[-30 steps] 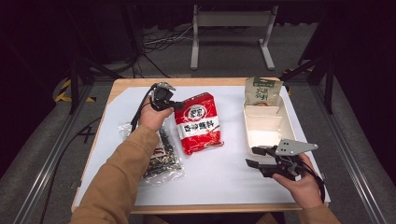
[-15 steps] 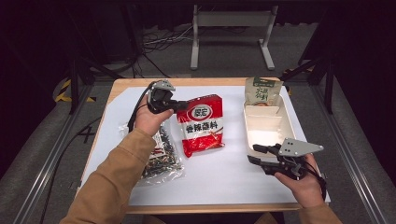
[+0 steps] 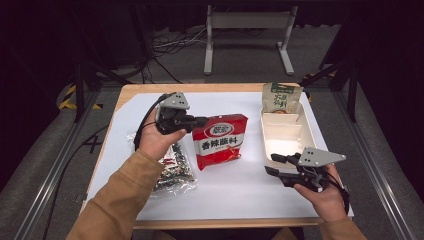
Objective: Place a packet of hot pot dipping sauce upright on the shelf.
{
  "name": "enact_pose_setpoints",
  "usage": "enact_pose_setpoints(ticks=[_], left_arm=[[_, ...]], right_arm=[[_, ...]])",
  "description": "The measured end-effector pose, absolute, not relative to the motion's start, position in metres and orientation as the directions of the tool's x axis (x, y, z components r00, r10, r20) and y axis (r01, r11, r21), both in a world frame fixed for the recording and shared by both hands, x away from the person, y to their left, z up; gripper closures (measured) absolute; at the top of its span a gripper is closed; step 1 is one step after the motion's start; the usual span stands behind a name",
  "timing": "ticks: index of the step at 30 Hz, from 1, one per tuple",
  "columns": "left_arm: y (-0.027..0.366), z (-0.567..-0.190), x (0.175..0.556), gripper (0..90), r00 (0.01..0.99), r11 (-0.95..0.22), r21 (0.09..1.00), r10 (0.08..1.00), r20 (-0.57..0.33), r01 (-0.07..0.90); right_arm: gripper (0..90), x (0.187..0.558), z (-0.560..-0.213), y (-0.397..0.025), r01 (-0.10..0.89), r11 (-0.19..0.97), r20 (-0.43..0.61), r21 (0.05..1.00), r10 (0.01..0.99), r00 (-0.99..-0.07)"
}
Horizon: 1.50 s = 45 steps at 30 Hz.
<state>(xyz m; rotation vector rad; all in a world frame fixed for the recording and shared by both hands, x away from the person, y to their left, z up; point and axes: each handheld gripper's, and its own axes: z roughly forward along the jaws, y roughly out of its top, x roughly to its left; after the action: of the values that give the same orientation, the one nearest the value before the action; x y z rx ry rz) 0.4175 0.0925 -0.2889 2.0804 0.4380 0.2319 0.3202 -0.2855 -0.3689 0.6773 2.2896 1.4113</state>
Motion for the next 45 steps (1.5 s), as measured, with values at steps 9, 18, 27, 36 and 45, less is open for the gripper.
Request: enact_pose_setpoints(ticks=[9,18,27,36,45], left_arm=[[0.088,-0.285,0.395,89.4,0.935,-0.475,0.864,0.355,0.013,0.169],[0.086,-0.280,0.382,89.5,0.945,-0.456,0.880,0.325,0.023,0.135],[0.080,-0.267,0.366,89.6,0.968,-0.446,0.891,0.247,0.031,0.085],[0.069,-0.259,0.351,89.6,0.986,-0.442,0.896,0.163,0.035,0.041],[0.060,-0.260,0.346,89.6,0.993,-0.443,0.896,0.111,0.031,0.021]], right_arm=[[49.8,0.319,-0.367,-0.289,0.214,0.342,-0.025,0.915,0.577,-0.816],[48.6,0.320,-0.365,-0.286,0.211,0.329,-0.017,0.921,0.574,-0.819],[40.2,0.324,-0.361,-0.279,0.224,0.329,-0.004,0.917,0.569,-0.822],[37.6,0.333,-0.361,-0.263,0.219,0.359,0.003,0.907,0.517,-0.856],[45.1,0.340,-0.367,-0.251,0.232,0.388,0.044,0.892,0.436,-0.899]])
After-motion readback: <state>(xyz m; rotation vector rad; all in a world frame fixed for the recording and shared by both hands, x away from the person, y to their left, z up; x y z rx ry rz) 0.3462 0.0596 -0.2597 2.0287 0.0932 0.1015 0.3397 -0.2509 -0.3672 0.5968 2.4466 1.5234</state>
